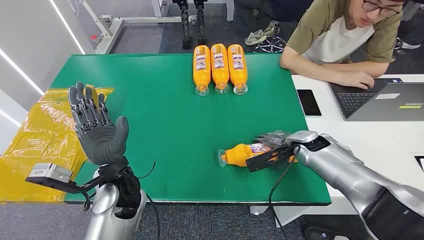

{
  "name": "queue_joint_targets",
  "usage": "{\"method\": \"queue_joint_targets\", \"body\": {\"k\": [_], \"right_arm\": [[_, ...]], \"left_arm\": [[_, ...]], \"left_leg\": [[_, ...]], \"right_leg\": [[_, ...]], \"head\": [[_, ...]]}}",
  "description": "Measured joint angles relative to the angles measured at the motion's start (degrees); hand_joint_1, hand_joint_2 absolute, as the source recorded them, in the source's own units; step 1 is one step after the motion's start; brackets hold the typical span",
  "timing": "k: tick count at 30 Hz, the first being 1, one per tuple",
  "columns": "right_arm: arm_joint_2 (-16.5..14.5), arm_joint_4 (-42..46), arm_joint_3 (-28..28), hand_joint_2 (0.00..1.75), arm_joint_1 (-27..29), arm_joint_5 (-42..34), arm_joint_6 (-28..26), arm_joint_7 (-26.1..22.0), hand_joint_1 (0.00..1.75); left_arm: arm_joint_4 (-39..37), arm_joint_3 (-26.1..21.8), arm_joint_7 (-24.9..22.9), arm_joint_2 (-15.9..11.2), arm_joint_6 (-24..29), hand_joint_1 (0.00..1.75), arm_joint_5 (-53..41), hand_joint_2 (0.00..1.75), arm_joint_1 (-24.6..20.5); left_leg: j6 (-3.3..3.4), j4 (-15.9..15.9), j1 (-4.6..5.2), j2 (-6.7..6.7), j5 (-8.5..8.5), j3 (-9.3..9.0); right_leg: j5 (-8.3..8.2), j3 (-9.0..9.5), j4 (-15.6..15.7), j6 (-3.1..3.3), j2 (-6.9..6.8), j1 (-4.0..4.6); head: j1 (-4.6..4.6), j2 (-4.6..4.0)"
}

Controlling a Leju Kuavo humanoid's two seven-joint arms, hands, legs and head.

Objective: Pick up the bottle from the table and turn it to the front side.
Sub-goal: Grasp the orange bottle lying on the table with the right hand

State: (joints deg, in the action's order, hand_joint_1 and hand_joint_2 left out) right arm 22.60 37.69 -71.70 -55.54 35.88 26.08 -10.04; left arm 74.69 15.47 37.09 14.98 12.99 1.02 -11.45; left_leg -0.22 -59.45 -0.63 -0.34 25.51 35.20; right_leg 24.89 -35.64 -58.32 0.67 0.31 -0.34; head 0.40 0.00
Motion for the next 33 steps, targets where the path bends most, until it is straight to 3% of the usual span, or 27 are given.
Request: {"method": "queue_joint_targets", "body": {"k": [11,15,20,33], "right_arm": [[1.00,-1.93,-0.36,1.75,3.38,0.73,-7.28,2.91,0.00],[0.98,-2.84,-0.24,1.75,3.88,1.41,-8.23,3.73,1.51],[0.30,-4.07,0.44,1.75,4.52,3.21,-11.75,4.60,1.50],[-3.25,-6.71,3.20,1.75,4.98,5.76,-15.90,5.39,1.73]], "left_arm": [[-1.15,0.21,0.08,-0.04,0.33,0.00,0.48,1.75,-0.09],[-1.54,0.22,0.15,0.00,0.54,0.00,0.61,1.75,-0.21],[-1.68,0.22,0.15,0.08,0.62,0.00,0.64,1.75,-0.35],[-1.31,0.22,-0.23,0.13,0.88,0.00,-0.41,1.75,-0.30]], "left_leg": [[0.12,0.03,-0.01,0.21,0.24,-0.68],[0.20,0.04,-0.01,0.25,0.28,-1.03],[0.29,0.06,-0.04,0.42,0.27,-1.29],[0.33,0.05,-0.06,0.77,0.29,-1.63]], "right_leg": [[0.11,0.65,0.15,-0.12,0.17,0.04],[0.16,1.06,0.24,-0.18,0.21,0.06],[-0.01,1.38,0.38,-0.31,0.37,0.08],[-0.19,1.67,0.47,-0.40,0.80,0.10]], "head": [[-0.01,0.00],[-0.01,-0.01],[0.01,0.00],[0.00,0.00]]}}
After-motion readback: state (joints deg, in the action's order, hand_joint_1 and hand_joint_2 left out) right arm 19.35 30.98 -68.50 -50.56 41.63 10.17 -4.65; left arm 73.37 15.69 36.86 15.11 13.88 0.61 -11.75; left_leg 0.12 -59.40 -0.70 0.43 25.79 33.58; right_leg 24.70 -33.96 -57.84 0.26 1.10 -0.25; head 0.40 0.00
